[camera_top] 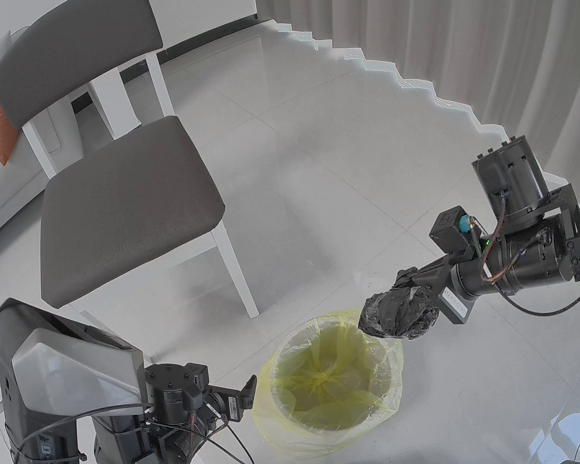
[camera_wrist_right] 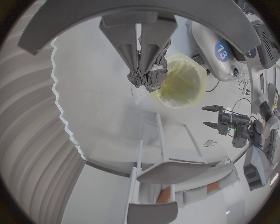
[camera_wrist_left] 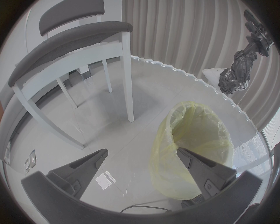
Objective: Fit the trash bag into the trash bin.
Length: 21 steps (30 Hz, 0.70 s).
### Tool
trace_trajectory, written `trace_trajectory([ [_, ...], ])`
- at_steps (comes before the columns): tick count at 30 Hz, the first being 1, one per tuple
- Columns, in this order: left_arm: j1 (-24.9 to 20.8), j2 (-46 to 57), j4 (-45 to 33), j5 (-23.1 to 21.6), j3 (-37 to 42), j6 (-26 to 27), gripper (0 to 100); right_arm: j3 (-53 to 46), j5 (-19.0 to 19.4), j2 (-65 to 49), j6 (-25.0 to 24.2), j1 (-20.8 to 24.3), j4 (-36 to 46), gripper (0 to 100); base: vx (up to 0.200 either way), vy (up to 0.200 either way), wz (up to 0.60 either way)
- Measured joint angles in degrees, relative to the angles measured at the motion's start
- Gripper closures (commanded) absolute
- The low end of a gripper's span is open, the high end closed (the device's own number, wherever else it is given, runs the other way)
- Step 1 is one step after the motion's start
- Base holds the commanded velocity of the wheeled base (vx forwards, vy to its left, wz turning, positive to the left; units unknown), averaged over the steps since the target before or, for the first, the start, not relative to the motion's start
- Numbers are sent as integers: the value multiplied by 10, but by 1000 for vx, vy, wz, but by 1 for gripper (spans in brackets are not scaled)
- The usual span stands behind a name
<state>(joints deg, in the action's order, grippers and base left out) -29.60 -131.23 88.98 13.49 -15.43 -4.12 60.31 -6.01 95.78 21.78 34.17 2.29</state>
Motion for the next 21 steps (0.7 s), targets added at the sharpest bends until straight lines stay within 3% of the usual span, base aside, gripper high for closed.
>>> trace_trajectory([
  [14, -1, 17, 0, 0, -9, 4, 0, -22, -5, 71, -2, 107, -85, 100, 0, 0, 0],
  [21, -13, 26, 0, 1, -5, 2, 0, -65, -20, 114, 1, 140, -188, 100, 0, 0, 0],
])
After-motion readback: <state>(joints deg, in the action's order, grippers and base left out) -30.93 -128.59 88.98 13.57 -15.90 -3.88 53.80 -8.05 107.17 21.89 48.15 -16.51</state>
